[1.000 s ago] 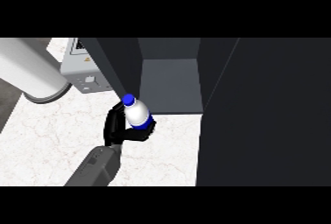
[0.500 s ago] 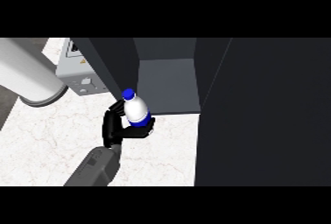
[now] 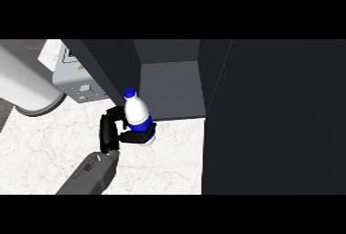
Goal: Pick up the bottled water, place it into the cabinet and close the cabinet
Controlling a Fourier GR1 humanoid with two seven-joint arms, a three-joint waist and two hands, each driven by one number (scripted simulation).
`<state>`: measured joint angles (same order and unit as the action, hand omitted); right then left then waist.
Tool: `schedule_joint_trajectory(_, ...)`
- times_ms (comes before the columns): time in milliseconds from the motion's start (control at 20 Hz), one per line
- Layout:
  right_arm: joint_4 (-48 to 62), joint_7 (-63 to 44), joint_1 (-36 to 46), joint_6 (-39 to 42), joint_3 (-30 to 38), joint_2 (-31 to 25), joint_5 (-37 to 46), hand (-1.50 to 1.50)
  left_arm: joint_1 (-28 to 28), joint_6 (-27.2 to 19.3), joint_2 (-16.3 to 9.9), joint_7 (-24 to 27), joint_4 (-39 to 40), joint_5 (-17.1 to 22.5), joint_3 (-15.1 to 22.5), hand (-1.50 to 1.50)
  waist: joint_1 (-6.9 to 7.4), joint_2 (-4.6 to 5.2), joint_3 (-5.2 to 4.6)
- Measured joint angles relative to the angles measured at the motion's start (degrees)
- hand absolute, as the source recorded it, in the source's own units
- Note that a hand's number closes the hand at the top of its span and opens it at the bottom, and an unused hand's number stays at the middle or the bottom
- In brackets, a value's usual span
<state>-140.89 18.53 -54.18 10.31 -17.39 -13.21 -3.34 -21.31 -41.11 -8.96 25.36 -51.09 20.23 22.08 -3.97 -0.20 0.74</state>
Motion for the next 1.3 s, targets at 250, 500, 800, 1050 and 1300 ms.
schedule_joint_trajectory(250, -0.01, -0.32, 0.62, 0.51, 0.42, -0.18, -0.43, -1.50, 0.01, -2.76, -0.13, -0.70, -0.55, 0.63, -0.59, 1.50, -0.70, 0.20, -0.08)
schedule_joint_trajectory(500, 0.36, -0.21, 1.48, 1.41, 0.63, -0.50, -0.77, -1.50, -1.24, -5.65, -2.40, -1.86, 0.33, -0.59, -0.07, -1.50, -1.80, 0.42, -0.06)
schedule_joint_trajectory(800, 0.58, -0.57, 2.11, 2.29, 0.77, -0.78, -1.45, -1.50, -2.56, -8.72, -4.65, -2.83, 1.66, -3.81, 2.76, -1.50, -2.73, 0.63, 0.01)
schedule_joint_trajectory(1050, 1.03, -0.90, 2.68, 2.95, 0.46, -0.92, -2.03, -1.50, -1.54, -10.33, -5.14, -3.10, 0.51, -5.03, 4.81, -1.50, -3.05, 0.63, 0.10)
schedule_joint_trajectory(1300, 1.16, -1.12, 2.80, 3.66, 0.25, -1.30, -2.36, -1.50, -0.34, -8.67, -5.99, -3.86, -1.94, -2.99, 4.76, -1.50, -3.49, 0.82, -0.25)
